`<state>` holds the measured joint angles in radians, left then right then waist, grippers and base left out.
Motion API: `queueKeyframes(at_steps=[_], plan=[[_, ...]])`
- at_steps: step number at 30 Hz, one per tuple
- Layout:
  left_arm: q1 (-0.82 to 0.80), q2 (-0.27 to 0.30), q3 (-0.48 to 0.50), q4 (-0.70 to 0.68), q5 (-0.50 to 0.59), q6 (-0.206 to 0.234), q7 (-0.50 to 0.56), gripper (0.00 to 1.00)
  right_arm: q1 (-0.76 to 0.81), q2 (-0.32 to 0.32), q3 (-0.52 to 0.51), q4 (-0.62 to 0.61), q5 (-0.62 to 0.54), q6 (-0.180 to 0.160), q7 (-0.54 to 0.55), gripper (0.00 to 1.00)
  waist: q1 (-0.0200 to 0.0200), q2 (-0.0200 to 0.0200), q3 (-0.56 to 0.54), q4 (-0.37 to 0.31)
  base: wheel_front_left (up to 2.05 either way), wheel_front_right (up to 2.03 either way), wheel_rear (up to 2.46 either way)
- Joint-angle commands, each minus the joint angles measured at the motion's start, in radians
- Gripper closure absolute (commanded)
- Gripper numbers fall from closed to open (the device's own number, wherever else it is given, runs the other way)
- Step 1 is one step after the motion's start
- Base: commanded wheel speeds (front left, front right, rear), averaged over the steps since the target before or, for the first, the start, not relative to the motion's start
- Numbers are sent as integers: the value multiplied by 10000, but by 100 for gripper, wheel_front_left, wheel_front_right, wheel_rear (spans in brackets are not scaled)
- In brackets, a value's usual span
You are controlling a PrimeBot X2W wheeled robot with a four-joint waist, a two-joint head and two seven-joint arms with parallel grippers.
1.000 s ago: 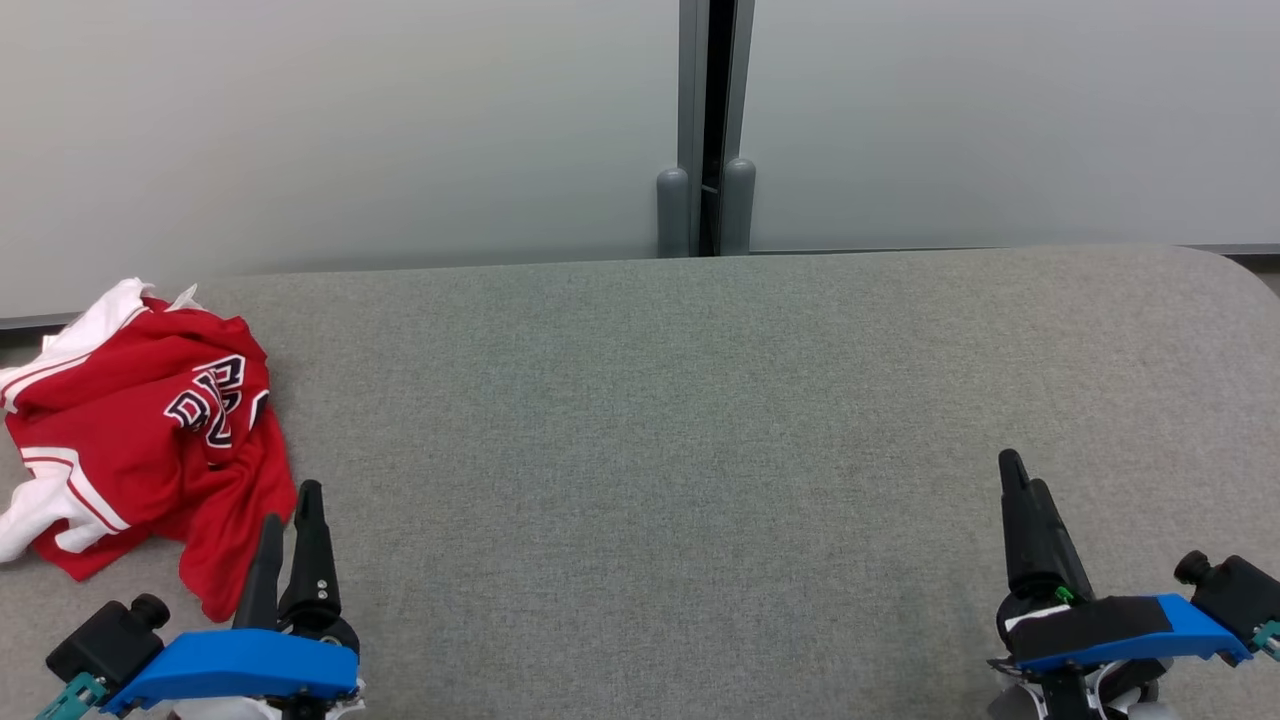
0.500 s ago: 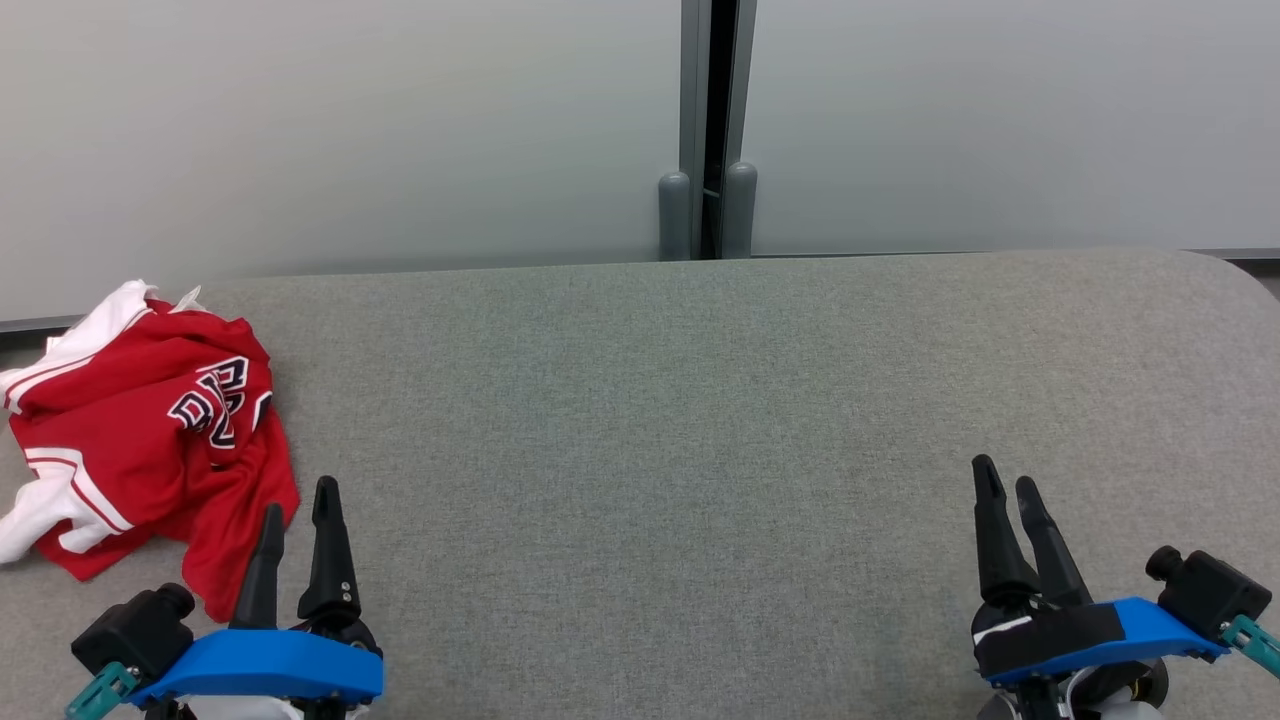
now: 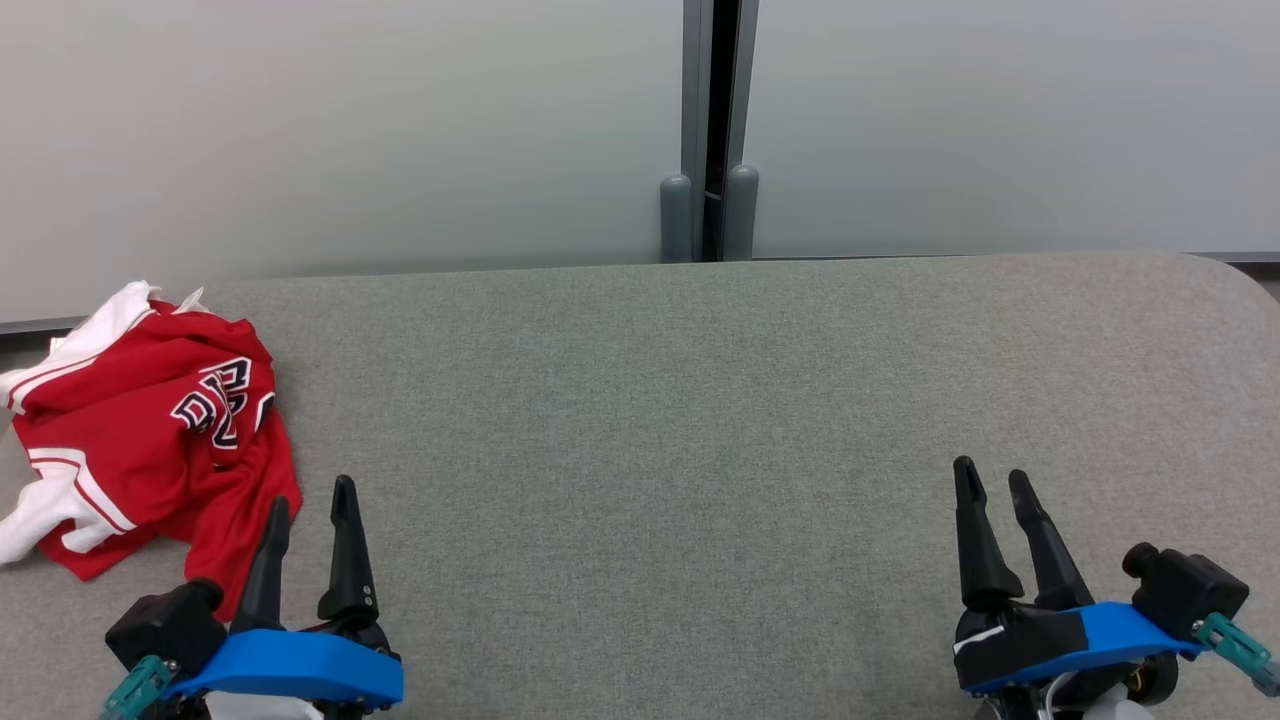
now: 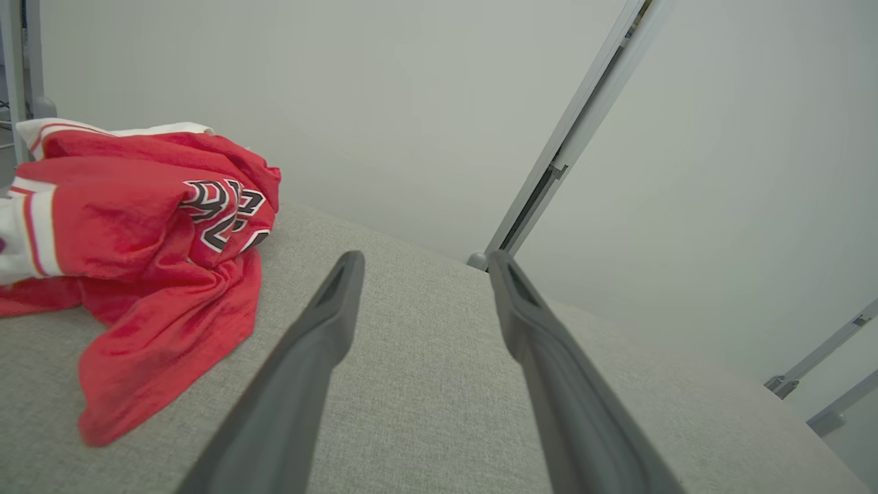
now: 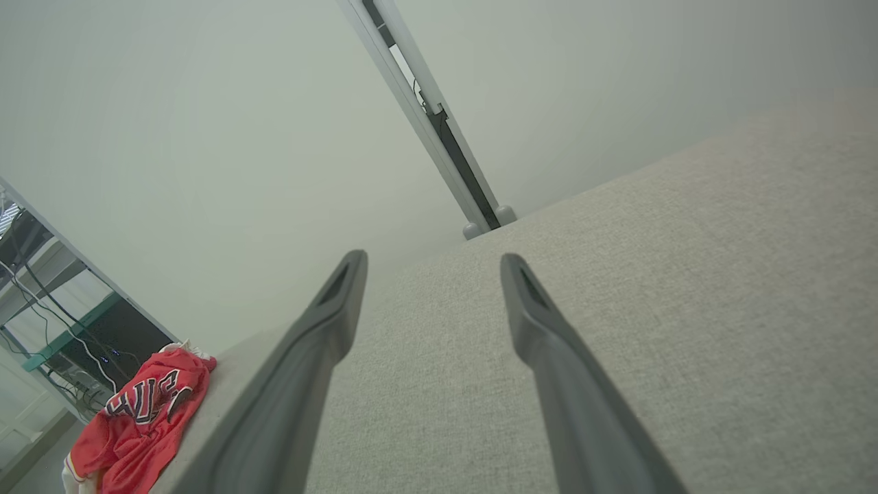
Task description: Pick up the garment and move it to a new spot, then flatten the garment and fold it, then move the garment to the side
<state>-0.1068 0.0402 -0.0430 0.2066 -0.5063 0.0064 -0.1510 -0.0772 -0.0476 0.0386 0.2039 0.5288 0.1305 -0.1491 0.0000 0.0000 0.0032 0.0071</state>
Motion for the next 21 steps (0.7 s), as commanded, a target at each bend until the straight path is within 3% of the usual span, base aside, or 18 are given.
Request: queueKeyframes(at_steps=[1,21], plan=[[-236,84,-53,-69,300,53,-100,0,-77,-36,50,-55,-301,2,-110,0,0,0,0,3,0,0,0],[-135,103,-127,64,2125,226,-571,0,-69,-39,246,13,-2211,3,-585,0,0,0,-19,-30,0,0,0]])
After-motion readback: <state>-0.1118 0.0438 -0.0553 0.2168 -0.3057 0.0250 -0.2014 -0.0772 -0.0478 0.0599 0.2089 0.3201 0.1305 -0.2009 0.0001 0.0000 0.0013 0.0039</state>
